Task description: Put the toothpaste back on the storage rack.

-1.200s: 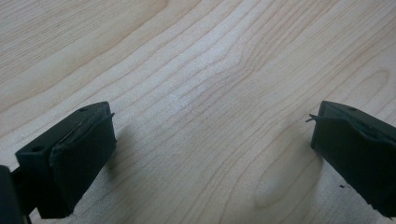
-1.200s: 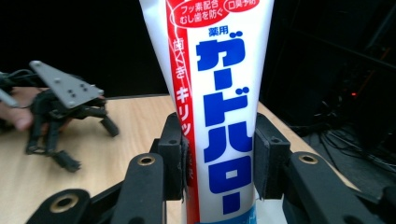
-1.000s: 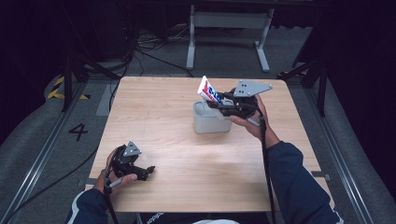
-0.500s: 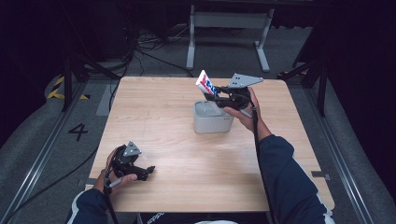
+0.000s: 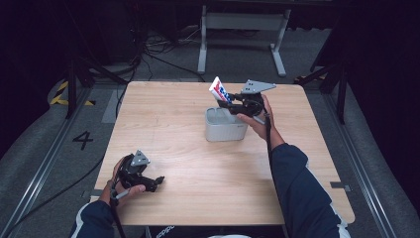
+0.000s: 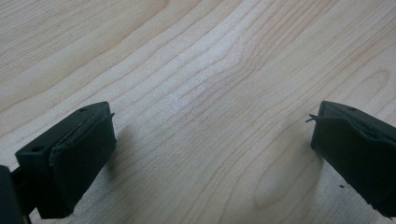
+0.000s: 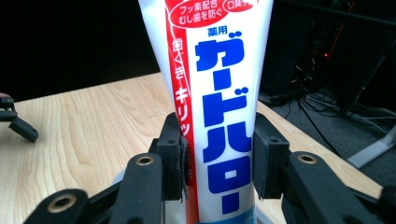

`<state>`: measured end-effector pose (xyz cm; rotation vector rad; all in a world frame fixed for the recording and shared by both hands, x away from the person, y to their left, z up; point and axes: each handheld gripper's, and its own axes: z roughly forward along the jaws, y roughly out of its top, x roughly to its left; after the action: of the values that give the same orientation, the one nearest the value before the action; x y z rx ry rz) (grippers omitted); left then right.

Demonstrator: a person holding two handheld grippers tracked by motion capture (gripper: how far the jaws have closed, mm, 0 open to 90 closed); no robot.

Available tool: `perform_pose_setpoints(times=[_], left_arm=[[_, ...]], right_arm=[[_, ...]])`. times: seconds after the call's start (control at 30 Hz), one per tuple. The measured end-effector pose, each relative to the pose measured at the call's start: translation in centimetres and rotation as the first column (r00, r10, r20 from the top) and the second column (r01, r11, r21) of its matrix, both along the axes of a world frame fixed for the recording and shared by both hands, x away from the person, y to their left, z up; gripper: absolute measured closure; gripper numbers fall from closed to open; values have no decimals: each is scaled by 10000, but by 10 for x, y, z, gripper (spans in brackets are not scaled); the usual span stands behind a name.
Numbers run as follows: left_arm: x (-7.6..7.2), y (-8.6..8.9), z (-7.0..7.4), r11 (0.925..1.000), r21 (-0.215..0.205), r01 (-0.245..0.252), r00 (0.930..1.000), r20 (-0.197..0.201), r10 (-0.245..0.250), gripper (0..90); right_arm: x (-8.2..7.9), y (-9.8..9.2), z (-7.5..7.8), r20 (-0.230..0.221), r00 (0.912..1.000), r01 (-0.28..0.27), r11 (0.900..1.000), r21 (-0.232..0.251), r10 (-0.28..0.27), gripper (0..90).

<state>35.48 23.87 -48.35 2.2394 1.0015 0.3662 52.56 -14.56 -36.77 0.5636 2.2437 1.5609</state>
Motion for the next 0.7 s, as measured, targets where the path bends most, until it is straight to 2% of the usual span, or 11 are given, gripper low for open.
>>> perform_pose_setpoints(times=[0.2, 0.4, 0.53, 0.7], left_arm=[[0, 0, 0, 10000, -18, 3, 10000, 10, -3, 2], [0, 0, 0, 10000, -15, 4, 10000, 5, -4, 2], [0, 0, 0, 10000, -41, -13, 10000, 10, 13, 2], [0, 0, 0, 10000, -40, -16, 10000, 10, 16, 2]], right_arm=[[1, -3, -6, -161, 9998, -127, 9999, -108, 125, 623], [-3, -7, -7, -190, 9996, -213, 9997, -151, 210, 615], [-6, -9, -6, -113, 9997, -220, 9991, -375, 216, 606], [-9, -17, -5, -138, 9998, -176, 9993, -321, 172, 597]])
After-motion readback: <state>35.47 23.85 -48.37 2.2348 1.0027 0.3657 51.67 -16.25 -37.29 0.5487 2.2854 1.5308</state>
